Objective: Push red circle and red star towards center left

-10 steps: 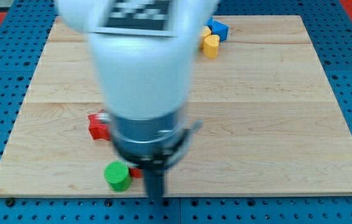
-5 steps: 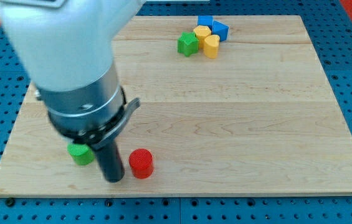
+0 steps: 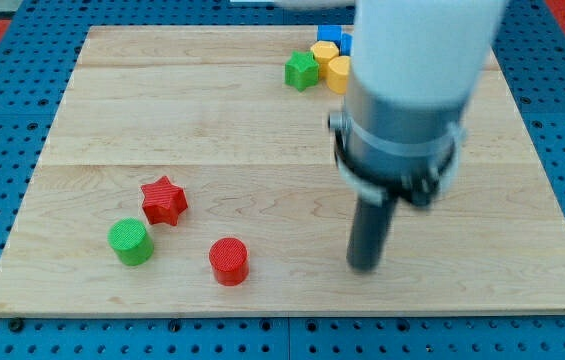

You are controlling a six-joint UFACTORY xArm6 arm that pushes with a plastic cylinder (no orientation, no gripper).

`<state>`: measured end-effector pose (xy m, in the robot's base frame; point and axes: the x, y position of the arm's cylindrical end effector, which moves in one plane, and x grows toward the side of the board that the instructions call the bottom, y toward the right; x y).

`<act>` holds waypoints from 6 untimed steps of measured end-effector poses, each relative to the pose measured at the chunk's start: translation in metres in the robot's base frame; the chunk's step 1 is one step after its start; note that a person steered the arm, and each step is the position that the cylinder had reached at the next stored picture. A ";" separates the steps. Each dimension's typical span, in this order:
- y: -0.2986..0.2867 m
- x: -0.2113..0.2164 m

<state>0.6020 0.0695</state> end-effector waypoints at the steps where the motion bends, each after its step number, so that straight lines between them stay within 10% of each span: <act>1: -0.044 0.016; 6: -0.174 -0.109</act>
